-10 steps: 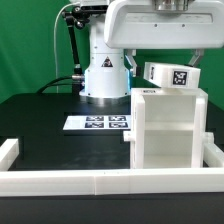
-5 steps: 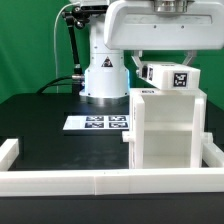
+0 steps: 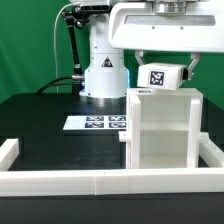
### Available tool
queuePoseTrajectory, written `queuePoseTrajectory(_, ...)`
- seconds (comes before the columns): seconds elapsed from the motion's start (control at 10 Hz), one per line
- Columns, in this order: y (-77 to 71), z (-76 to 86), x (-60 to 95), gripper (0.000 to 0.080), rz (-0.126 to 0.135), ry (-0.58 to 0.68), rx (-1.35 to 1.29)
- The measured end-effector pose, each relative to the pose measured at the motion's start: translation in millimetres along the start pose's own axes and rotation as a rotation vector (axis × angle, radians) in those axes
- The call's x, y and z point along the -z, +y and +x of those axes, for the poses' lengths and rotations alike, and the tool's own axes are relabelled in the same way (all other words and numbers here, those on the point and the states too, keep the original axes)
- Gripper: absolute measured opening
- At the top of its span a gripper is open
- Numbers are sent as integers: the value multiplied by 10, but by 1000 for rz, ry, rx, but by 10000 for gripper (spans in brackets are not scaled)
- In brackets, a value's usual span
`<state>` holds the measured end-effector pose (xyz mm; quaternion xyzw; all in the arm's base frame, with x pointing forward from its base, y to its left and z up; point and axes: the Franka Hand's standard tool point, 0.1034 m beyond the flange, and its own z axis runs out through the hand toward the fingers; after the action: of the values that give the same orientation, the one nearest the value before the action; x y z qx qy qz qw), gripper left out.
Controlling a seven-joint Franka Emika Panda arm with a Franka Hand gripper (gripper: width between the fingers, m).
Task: Assemble cabinet
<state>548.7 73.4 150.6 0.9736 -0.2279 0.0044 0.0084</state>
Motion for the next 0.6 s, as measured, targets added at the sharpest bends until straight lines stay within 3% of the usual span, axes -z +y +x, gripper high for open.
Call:
queuePoseTrajectory(0.2,-28,7,-1,563,25,-7,-208)
queuePoseTrajectory(0.3,-44,12,-1,563,31,-15,-423)
queuePoseTrajectory(0.4,-49,17,0,563,32,-16,-449)
queuePoseTrajectory(0.6,-118,41,-9,563,47,-9,-824)
